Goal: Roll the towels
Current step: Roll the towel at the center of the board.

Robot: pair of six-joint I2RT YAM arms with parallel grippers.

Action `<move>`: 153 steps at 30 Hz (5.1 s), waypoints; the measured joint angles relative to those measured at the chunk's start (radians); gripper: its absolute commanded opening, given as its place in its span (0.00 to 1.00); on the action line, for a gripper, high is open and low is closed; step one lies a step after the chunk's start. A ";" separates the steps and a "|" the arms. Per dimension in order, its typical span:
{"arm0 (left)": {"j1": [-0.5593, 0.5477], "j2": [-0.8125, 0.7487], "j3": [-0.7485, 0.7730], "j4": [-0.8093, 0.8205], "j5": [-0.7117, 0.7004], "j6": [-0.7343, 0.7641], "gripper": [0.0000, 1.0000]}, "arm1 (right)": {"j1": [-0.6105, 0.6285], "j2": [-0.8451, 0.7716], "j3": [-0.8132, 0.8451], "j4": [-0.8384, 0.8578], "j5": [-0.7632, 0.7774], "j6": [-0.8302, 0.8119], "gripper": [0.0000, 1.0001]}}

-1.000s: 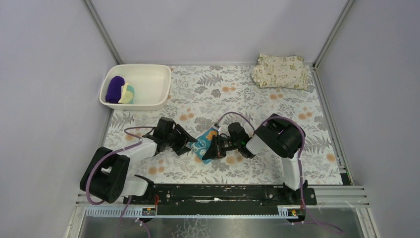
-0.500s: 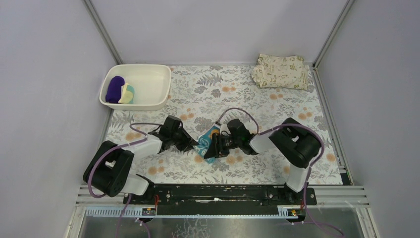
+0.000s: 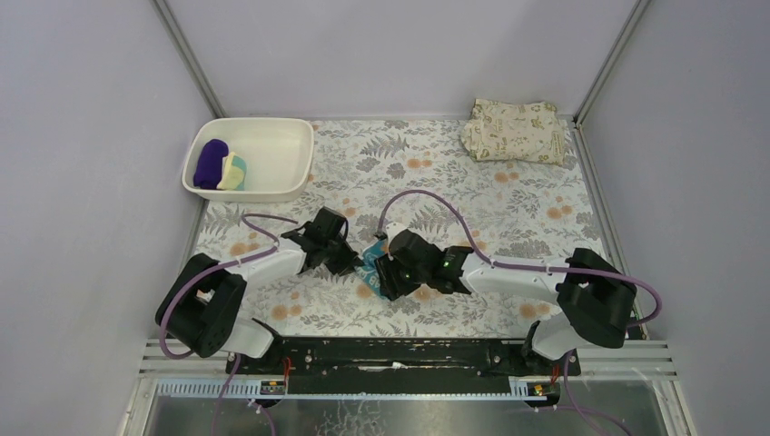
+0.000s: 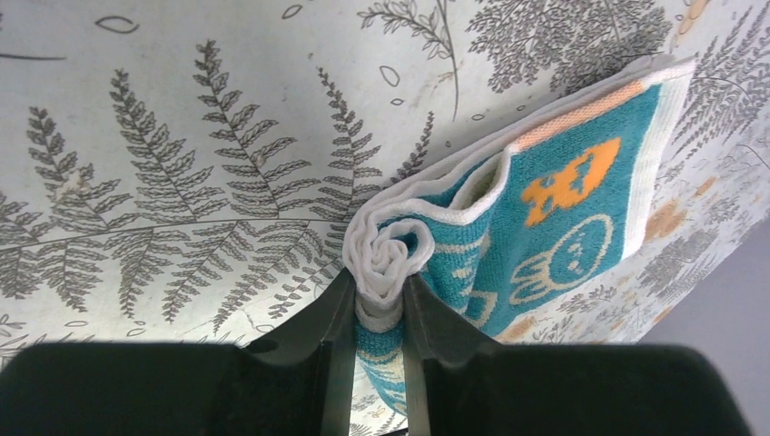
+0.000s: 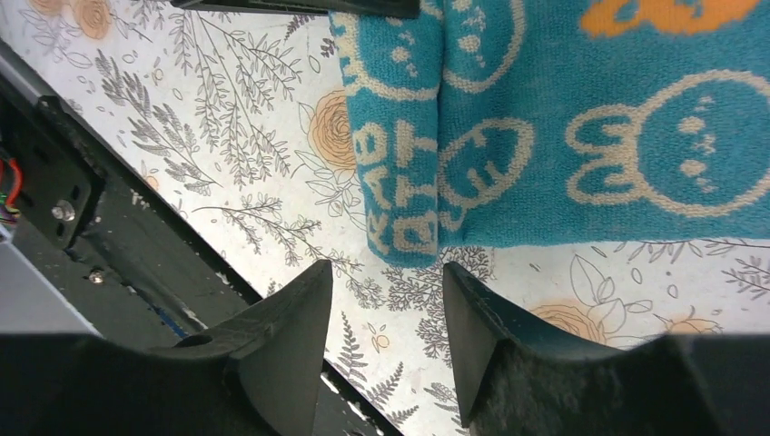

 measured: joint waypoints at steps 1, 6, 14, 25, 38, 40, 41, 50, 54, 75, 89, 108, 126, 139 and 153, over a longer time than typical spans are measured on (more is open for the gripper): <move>-0.003 0.002 0.000 -0.005 -0.005 -0.002 0.18 | 0.013 -0.004 0.009 -0.016 0.026 -0.010 0.54; -0.011 0.002 0.001 -0.029 -0.024 -0.017 0.19 | 0.065 0.004 0.048 -0.080 0.113 -0.044 0.54; -0.011 0.002 0.005 -0.044 -0.030 -0.028 0.20 | 0.179 0.043 0.134 -0.112 0.258 -0.114 0.55; -0.012 0.002 0.005 -0.049 -0.032 -0.043 0.21 | 0.185 0.145 0.134 -0.066 0.293 -0.158 0.53; -0.013 0.002 0.005 -0.050 -0.034 -0.044 0.24 | 0.193 0.231 0.148 -0.062 0.381 -0.162 0.43; -0.013 0.004 0.007 -0.051 -0.034 -0.044 0.24 | 0.195 0.240 0.152 -0.065 0.398 -0.162 0.39; -0.013 0.006 0.009 -0.053 -0.034 -0.044 0.25 | 0.196 0.246 0.156 -0.069 0.404 -0.162 0.36; -0.013 -0.025 0.011 -0.096 -0.073 -0.051 0.46 | 0.194 0.263 0.175 -0.079 0.389 -0.198 0.10; -0.010 -0.110 0.002 -0.137 -0.104 -0.052 0.58 | 0.146 0.226 0.125 0.006 0.225 -0.201 0.06; 0.023 -0.382 -0.138 -0.200 -0.047 -0.017 0.78 | -0.266 0.412 -0.121 0.685 -0.796 0.282 0.07; 0.023 -0.144 -0.138 0.006 0.048 0.026 0.43 | -0.330 0.493 -0.162 0.851 -0.919 0.454 0.12; 0.022 -0.018 -0.064 0.053 0.064 0.037 0.36 | -0.178 0.068 -0.015 0.071 -0.374 -0.016 0.63; 0.002 0.005 -0.035 0.040 0.047 0.050 0.39 | 0.233 0.203 0.208 -0.118 0.372 -0.260 0.58; -0.012 -0.003 -0.025 0.034 0.014 0.034 0.56 | 0.256 0.287 0.217 -0.146 0.490 -0.207 0.13; -0.012 -0.270 -0.091 -0.051 -0.064 -0.013 0.86 | -0.073 0.066 -0.187 0.349 -0.188 -0.031 0.11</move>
